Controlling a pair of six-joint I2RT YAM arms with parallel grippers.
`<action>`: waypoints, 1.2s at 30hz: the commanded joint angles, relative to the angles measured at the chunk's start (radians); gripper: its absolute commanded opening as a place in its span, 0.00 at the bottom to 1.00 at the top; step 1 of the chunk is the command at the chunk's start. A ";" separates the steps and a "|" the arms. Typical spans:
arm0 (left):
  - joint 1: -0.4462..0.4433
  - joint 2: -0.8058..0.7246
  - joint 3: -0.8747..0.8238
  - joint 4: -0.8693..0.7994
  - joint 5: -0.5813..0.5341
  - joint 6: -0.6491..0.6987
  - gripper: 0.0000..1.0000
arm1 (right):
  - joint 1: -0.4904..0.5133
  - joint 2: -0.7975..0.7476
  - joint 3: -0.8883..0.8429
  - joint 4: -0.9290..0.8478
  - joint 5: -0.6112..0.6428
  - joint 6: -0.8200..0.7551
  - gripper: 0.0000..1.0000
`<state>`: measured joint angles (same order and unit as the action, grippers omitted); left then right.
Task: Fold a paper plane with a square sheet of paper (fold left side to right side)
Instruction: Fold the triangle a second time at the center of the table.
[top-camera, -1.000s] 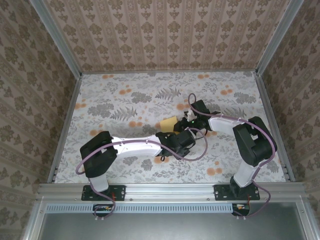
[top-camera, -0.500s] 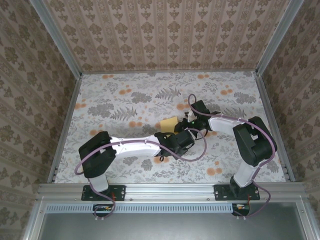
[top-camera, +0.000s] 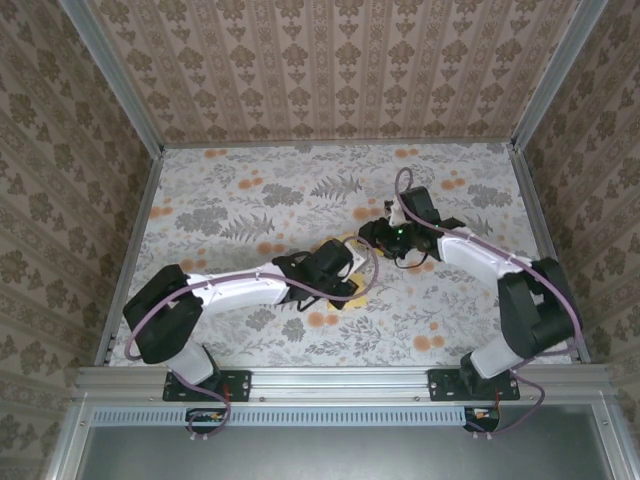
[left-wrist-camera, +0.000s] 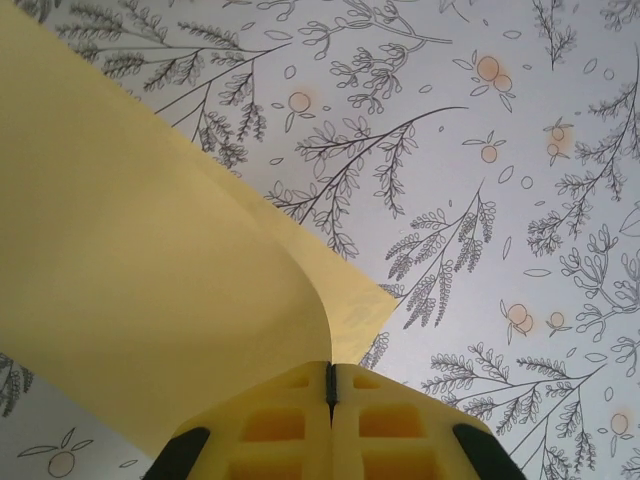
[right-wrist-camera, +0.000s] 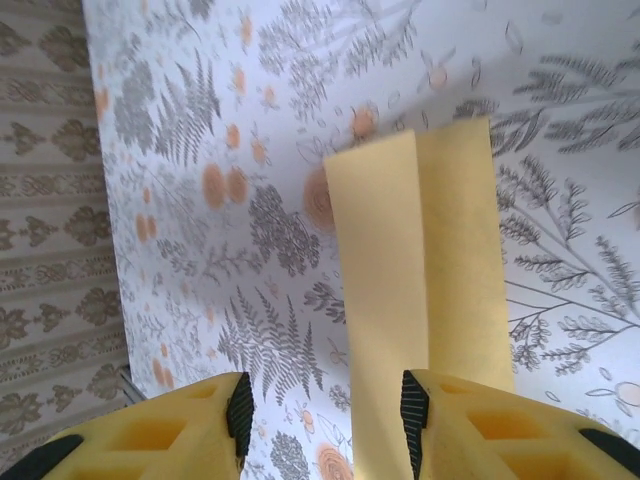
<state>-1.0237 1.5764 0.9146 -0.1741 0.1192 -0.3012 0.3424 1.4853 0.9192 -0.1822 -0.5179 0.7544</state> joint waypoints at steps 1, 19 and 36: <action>0.035 -0.044 -0.038 0.083 0.125 -0.066 0.00 | -0.003 -0.085 -0.061 -0.059 0.061 -0.063 0.40; 0.133 -0.093 -0.117 0.102 0.175 -0.121 0.00 | 0.259 -0.107 -0.331 0.117 0.152 0.054 0.00; 0.147 -0.081 -0.113 0.068 0.135 -0.119 0.00 | 0.300 0.069 -0.257 0.066 0.177 0.037 0.00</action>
<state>-0.8867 1.5116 0.8108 -0.0811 0.2661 -0.4118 0.6357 1.5303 0.6388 -0.0799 -0.3614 0.7891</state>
